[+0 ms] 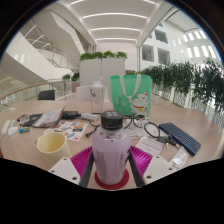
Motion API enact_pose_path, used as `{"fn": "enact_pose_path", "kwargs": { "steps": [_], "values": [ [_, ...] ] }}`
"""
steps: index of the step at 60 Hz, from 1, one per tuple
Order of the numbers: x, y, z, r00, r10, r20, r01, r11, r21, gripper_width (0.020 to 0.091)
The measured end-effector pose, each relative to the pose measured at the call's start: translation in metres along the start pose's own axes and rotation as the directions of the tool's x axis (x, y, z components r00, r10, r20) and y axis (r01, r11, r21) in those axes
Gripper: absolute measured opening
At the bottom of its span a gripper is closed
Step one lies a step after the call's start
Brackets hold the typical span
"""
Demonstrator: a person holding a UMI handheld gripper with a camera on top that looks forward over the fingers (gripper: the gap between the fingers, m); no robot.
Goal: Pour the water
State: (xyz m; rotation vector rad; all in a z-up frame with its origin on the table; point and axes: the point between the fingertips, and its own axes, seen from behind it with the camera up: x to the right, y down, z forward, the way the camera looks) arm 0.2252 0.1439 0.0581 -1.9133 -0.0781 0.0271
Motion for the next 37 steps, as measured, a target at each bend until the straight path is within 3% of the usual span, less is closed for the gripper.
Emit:
{"fn": "enact_pose_path", "kwargs": {
  "steps": [3,6,37],
  "values": [
    [0.003,0.005,-0.008,1.0,0.016,-0.004,-0.016,0.999,-0.047,0.0767],
    [0.0,0.003,-0.022,0.999,0.036,0.001,-0.036,0.997,-0.062,0.0831],
    [-0.074,-0.034,-0.282,0.996,-0.046,-0.08,0.035,0.99,-0.138,0.0833]
  ]
}}
